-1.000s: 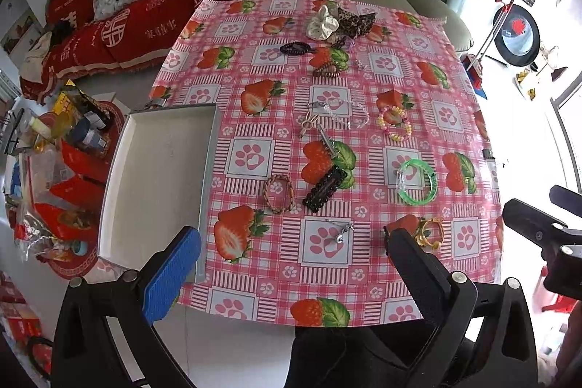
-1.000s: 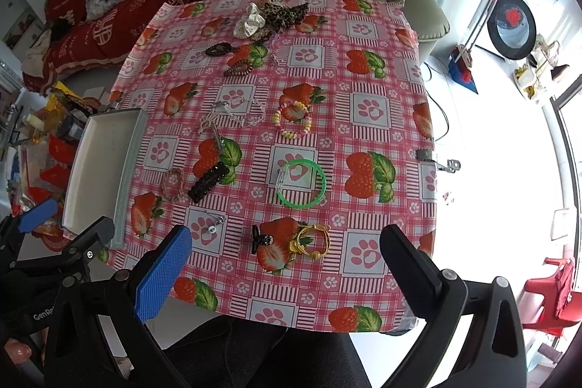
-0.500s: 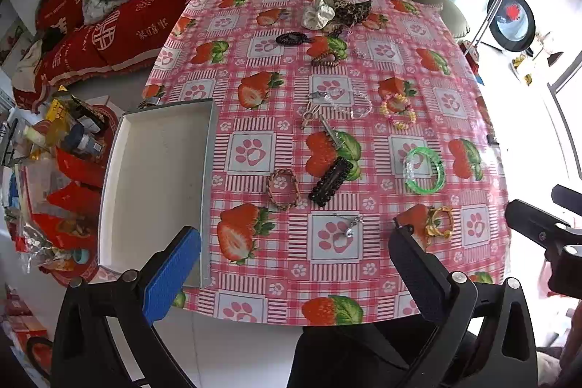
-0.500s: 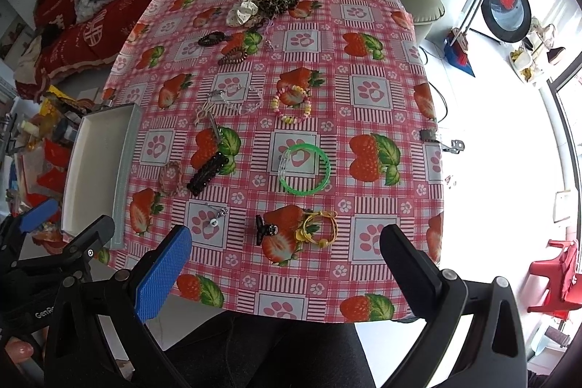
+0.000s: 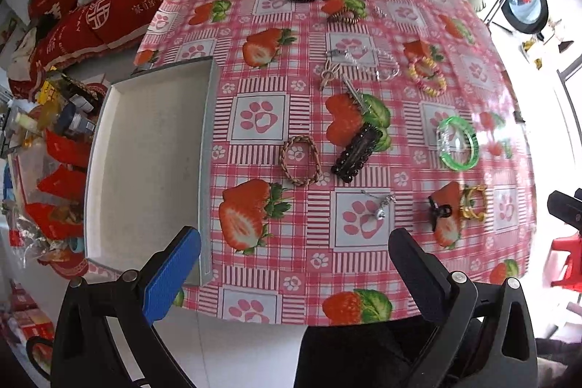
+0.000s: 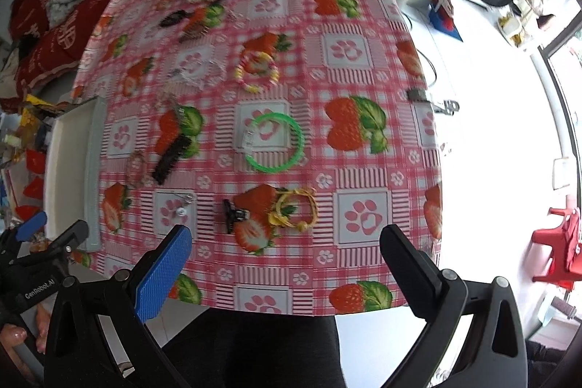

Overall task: Organize jewelry
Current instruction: 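Grasp the black beaded hair clip with the left tool while the right tool grasps the green bangle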

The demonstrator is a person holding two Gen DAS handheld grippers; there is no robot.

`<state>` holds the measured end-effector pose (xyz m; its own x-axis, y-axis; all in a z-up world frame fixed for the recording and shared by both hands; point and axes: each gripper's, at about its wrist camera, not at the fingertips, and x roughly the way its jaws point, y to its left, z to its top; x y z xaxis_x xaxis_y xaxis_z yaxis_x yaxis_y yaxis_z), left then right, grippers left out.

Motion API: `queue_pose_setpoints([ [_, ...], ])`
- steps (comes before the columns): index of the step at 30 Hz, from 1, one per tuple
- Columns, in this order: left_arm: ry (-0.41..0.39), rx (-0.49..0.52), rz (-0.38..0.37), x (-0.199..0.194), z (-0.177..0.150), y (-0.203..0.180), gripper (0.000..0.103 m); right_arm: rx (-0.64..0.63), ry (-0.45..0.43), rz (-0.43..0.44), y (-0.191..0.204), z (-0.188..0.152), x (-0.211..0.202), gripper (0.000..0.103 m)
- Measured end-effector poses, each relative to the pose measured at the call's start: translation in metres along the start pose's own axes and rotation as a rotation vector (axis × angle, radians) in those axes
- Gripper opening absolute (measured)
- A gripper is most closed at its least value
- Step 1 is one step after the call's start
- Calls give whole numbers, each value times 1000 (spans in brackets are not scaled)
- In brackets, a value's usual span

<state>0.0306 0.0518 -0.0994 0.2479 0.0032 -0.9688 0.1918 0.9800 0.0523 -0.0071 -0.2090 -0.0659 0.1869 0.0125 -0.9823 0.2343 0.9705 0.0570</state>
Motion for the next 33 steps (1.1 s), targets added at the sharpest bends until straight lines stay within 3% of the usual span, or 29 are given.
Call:
queue_pose_setpoints([
  [8,-23,67,-17,34,20,-23,103,8,71,-18,-21,20,50,103],
  [10,-33,99,-13,45,26,-32,97,14,76,-13,-23,30,63,103],
  [15,-36,134,-37,73,43,-45,95,13,87,-7,-24,48,92,103],
  [17,-40,158,-37,80,47,-51,85,19,96,1,-23,54,102,103],
  [19,-27,185,-36,91,53,-56,84,19,103,3,-21,59,113,102],
  [22,-19,213,-38,105,58,-61,84,9,108,5,-17,64,124,97],
  [25,-9,236,-36,116,62,-66,84,-7,110,-7,-12,69,134,80],
  [29,32,241,-42,130,62,-70,84,-7,138,-14,-9,72,153,65],
  [33,54,212,-69,134,62,-69,83,-46,124,-48,3,72,159,65],
])
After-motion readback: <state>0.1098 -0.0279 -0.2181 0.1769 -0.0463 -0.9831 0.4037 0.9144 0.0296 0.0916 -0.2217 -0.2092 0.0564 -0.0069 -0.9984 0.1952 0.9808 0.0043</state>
